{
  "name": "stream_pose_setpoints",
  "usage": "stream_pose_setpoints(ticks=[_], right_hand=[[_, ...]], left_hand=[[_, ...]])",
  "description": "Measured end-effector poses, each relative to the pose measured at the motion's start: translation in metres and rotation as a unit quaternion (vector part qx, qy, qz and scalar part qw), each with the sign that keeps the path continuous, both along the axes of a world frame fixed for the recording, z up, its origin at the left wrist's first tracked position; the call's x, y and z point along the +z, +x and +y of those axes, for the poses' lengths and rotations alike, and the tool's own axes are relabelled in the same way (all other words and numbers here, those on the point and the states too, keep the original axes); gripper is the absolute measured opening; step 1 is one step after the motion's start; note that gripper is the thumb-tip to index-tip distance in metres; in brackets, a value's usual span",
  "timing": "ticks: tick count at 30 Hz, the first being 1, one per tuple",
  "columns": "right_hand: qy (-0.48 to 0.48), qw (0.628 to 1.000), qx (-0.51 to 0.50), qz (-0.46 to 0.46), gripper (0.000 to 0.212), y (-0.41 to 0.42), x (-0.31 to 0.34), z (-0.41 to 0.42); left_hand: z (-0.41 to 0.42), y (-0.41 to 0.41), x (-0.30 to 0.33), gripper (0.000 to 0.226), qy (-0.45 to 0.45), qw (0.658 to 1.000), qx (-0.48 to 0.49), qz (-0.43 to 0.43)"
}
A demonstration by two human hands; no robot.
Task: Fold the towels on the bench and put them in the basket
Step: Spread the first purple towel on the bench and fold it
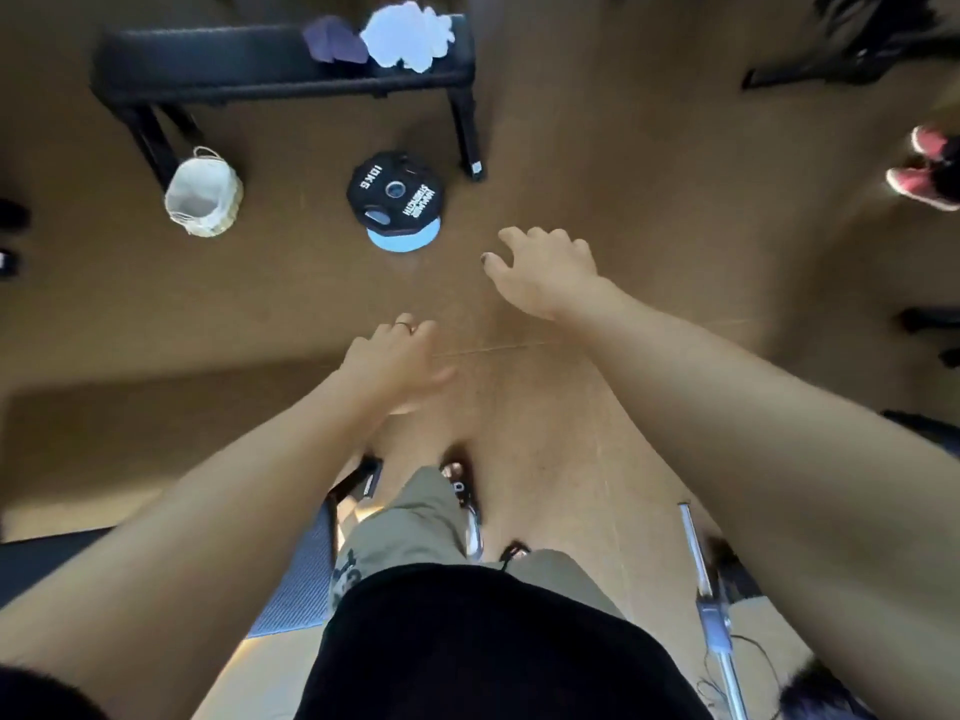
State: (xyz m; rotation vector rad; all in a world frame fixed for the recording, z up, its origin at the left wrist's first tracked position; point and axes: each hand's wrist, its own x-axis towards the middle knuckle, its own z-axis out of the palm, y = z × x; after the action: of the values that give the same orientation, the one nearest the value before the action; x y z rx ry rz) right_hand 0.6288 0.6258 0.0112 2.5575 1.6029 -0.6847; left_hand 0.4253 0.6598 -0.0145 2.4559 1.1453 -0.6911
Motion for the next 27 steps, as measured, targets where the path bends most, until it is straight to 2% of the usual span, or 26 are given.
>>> stream_pose_setpoints(ticks=[6,19,27], right_hand=[[0.001,0.998,0.062,-0.017,0.057,0.024,-0.014,0.141],[-0.003,0.992,0.122,-0.02,0.055,0.091,-0.02,0.437],[0.011,0.978,0.208,-0.006,0.056,0.148,-0.043,0.616]], left_hand=[[0.115,0.03,-0.014,0.065,0.001,0.998,0.059,-0.012],[0.4,0.098,-0.001,0.062,0.003,0.995,0.097,-0.009],[0.54,0.153,-0.013,0.068,0.008,0.981,0.191,-0.007]])
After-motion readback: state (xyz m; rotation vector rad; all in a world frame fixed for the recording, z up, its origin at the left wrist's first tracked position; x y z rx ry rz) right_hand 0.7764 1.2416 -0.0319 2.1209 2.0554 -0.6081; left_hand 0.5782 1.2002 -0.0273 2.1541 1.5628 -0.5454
